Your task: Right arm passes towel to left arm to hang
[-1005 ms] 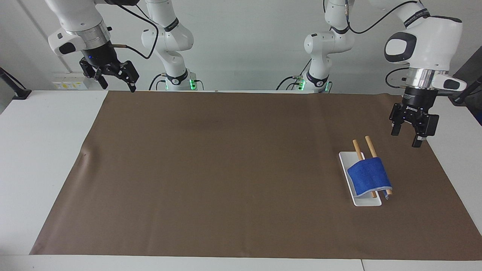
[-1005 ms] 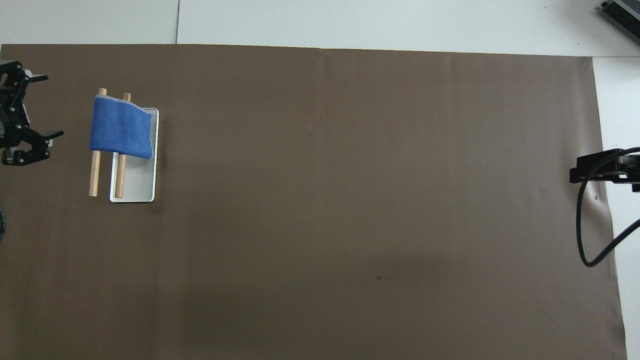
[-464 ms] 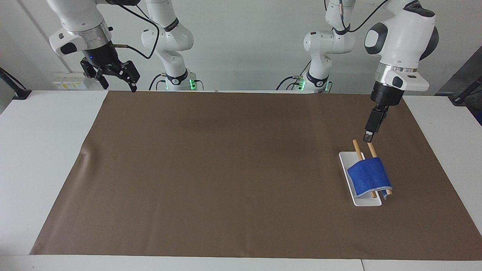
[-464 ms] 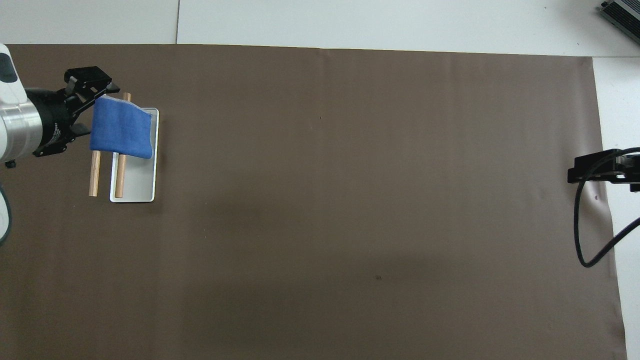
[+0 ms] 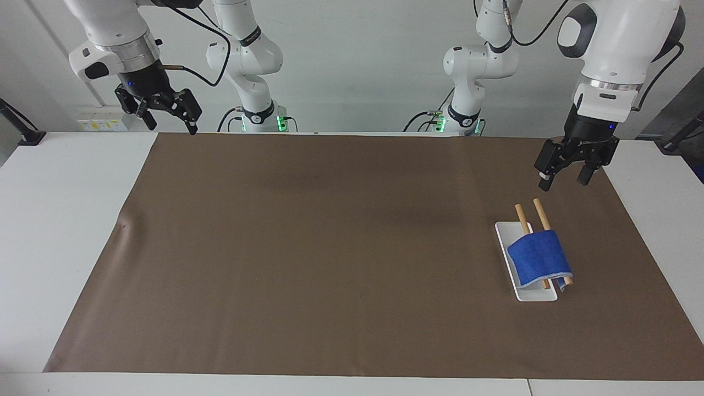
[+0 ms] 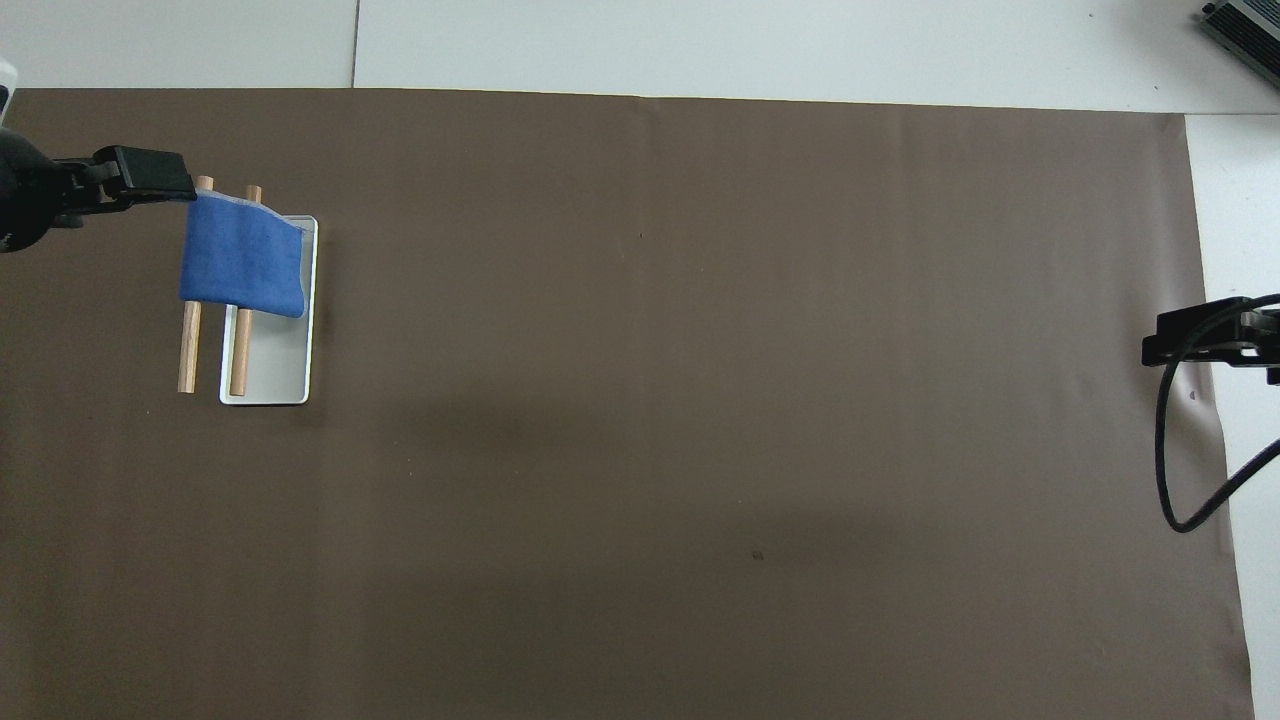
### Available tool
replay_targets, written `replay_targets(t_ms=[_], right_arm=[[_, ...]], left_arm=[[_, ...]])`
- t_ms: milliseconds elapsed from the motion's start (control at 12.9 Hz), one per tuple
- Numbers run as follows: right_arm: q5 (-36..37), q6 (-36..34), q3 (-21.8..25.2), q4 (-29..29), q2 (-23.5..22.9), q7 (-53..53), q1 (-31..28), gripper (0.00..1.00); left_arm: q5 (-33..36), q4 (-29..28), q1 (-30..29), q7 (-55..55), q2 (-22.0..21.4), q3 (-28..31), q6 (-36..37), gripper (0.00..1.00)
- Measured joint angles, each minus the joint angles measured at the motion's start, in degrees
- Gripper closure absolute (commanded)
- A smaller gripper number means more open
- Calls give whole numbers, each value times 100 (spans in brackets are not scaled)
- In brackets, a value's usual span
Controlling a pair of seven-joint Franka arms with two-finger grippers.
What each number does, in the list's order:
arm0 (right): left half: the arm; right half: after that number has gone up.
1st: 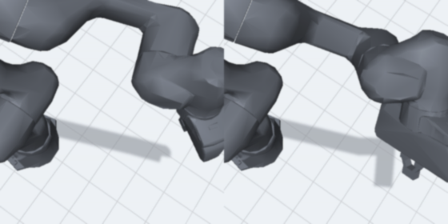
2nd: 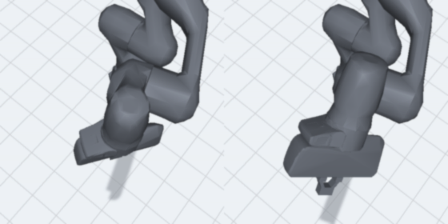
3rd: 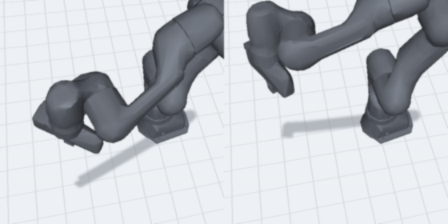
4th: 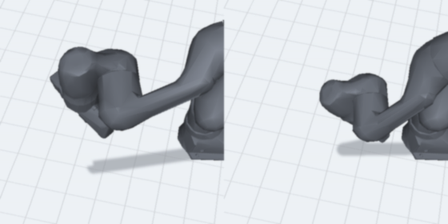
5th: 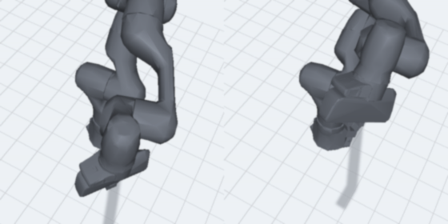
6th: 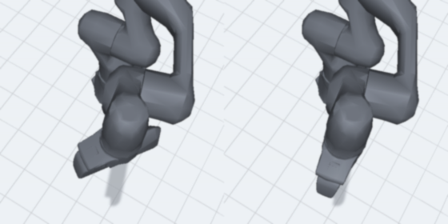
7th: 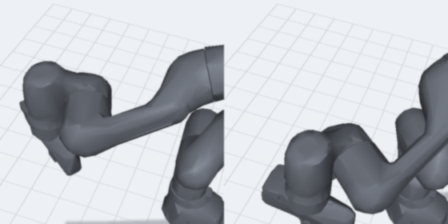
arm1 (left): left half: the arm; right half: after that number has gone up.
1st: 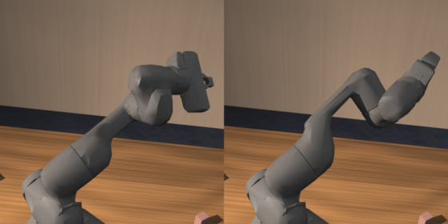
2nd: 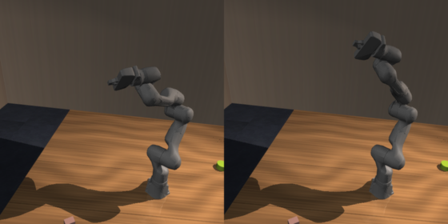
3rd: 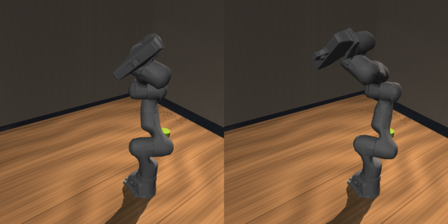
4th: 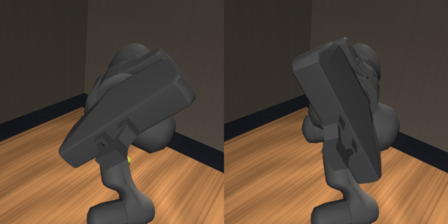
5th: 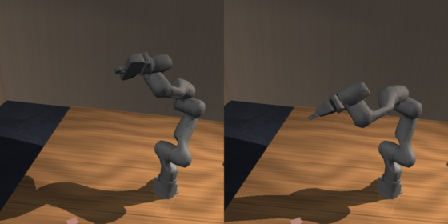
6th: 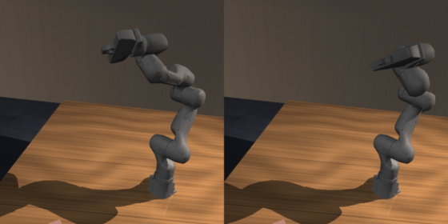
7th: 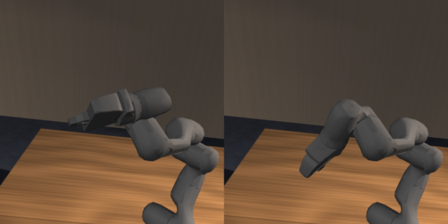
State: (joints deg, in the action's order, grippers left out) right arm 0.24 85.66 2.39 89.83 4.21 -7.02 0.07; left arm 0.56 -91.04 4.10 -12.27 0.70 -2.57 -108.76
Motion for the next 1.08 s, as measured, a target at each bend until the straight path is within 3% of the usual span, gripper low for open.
replay_targets(t_ms=[464, 1082], right_arm=[[0, 0, 0, 0, 0, 0, 0, 0], [0, 0, 0, 0, 0, 0, 0, 0]], left_arm=[[1, 762, 8, 849, 13, -47, 2244, 0], [0, 599, 14, 1296, -5, -54, 2395, 0]])
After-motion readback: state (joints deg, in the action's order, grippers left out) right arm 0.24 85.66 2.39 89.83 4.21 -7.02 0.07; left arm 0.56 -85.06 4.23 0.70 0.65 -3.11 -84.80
